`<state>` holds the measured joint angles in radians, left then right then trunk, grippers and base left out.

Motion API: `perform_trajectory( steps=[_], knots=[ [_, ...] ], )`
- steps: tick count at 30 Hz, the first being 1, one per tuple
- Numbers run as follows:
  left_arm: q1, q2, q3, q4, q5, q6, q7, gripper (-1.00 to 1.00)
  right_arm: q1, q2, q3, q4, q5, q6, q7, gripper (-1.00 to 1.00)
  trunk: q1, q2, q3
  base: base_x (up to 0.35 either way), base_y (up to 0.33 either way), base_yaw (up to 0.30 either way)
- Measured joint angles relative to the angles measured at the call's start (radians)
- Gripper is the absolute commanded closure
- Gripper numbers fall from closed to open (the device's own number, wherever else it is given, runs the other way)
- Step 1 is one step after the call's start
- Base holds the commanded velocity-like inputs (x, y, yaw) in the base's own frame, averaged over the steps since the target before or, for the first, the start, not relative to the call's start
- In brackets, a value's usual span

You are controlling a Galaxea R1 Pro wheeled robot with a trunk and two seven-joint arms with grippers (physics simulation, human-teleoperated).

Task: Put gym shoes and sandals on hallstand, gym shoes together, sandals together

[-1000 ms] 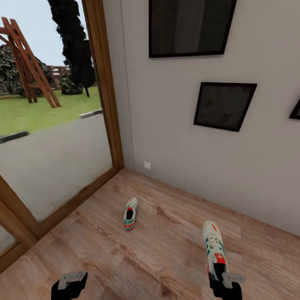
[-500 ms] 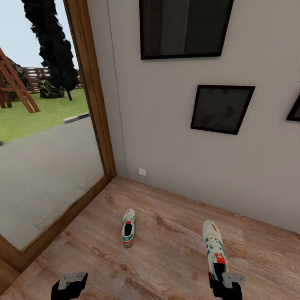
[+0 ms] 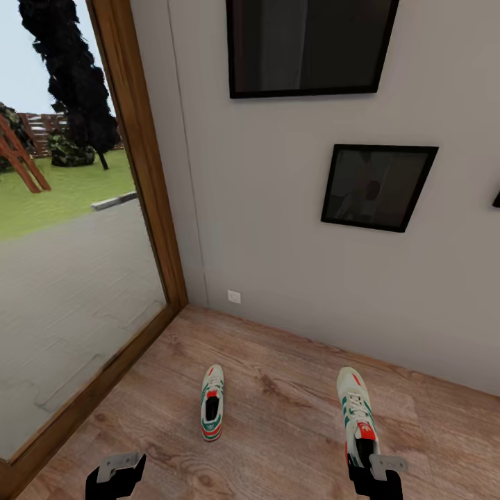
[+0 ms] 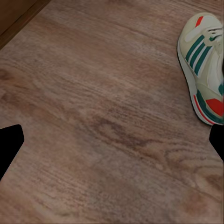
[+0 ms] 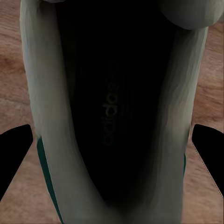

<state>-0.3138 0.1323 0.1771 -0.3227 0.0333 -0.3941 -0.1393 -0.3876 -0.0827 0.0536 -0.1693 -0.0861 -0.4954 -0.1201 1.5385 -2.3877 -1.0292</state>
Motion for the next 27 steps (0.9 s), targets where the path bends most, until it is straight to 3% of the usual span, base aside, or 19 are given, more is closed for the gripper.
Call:
perform_trajectory(
  steps=[5, 11, 15, 19, 24, 27],
  knots=[
    [0.0, 0.0, 0.0, 0.0, 0.0, 0.001, 0.003, -1.0, 0.0, 0.0, 0.0, 0.0, 0.0, 0.0, 0.001, 1.0, 0.0, 0.0, 0.0, 0.051, -0.028, -0.001],
    [-0.022, -0.02, -0.007, -0.006, -0.007, 0.02, 0.012, -1.0, 0.0, -0.001, 0.001, -0.003, 0.001, 0.0, 0.007, 1.0, 0.0, 0.0, 0.0, 0.0, 0.0, 0.0],
    [-0.099, -0.031, -0.008, -0.01, -0.009, 0.039, 0.012, -1.0, 0.0, -0.002, 0.003, -0.008, 0.002, -0.001, 0.066, 1.0, 0.0, 0.0, 0.0, 0.0, 0.0, 0.0],
    [-0.172, -0.034, -0.009, -0.01, -0.012, 0.115, 0.012, -1.0, 0.0, -0.004, 0.003, -0.019, 0.003, -0.001, 0.153, 1.0, 0.0, 0.0, 0.0, 0.0, 0.0, 0.0],
    [-0.251, -0.041, -0.01, -0.017, -0.015, 0.24, 0.011, -1.0, -0.001, -0.006, 0.002, -0.113, 0.004, 0.0, 0.248, 1.0, 0.0, 0.0, 0.0, 0.0, 0.0, 0.0],
    [-0.281, -0.046, -0.01, -0.018, -0.017, 0.268, 0.011, -1.0, 0.0, -0.006, 0.001, -0.175, 0.004, 0.004, 0.273, 1.0, 0.0, 0.0, 0.0, 0.0, 0.0, 0.0]
  ],
)
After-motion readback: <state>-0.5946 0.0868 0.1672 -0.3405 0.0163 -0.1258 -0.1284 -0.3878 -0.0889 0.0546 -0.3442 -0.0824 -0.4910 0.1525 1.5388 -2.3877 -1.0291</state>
